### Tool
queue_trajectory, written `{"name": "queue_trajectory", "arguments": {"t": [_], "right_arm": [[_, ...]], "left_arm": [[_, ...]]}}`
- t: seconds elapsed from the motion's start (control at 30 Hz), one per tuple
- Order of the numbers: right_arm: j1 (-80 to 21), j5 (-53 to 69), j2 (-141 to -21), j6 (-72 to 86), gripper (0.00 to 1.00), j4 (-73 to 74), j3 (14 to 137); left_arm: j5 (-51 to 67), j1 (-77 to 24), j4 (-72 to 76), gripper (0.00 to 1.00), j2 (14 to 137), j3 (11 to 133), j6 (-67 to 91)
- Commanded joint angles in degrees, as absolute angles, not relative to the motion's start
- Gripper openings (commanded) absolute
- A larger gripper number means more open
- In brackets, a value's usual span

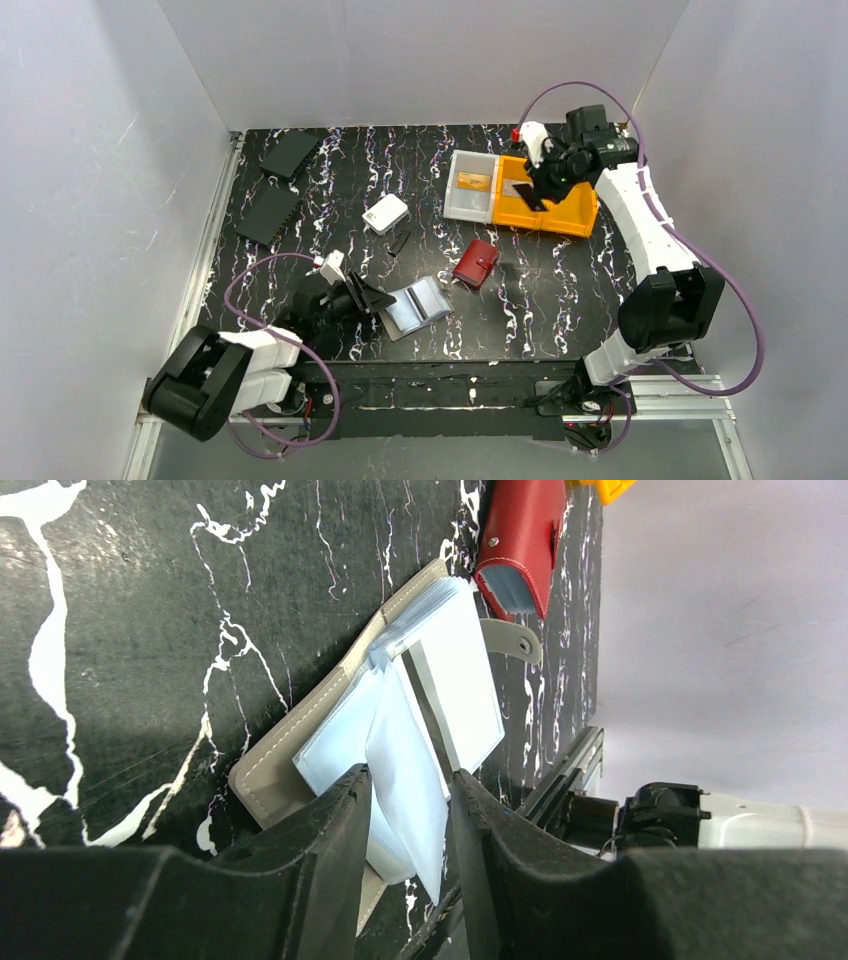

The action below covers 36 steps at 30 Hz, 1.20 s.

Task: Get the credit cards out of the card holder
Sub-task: Place the credit card in the storage box.

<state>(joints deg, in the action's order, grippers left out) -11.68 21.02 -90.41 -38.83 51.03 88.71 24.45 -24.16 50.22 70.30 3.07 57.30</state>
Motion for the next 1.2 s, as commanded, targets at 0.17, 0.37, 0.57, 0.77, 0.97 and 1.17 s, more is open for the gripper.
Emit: {"name": "queue_trajectory", "arguments": {"t": [0.17,0.37,0.57,0.77,0.97,1.17], "right_arm": [[-9.9,-7.9,-97.0,-60.0,0.01,57.9,99.7],[-8.6,-13.4,-102.1,-67.4,0.01,55.0,101.5],[-8.1,-13.3,-106.8,-70.9,0.01,53.2,102.3],[-7.9,-13.2,-110.7,-73.9,0.01,51.2,102.2],[-7.9,-13.5,-114.6,-75.3,0.01,50.8,102.7],[-7.9,-15.5,-118.1,-77.1,0.01,48.9,102.8]], "left_arm": [[19.9,-23.9,31.6,0.47,55.4,4.0,50.2],[16.7,-23.7,27.3,0.73,48.9,3.5,50.8],[14.8,-23.5,23.7,0.85,44.2,3.1,51.6],[14.9,-23.4,21.8,0.86,42.5,3.6,51.3],[14.9,-23.3,21.3,0.86,42.1,3.8,51.4],[14.9,-23.3,20.6,0.86,41.5,3.9,51.4]]}}
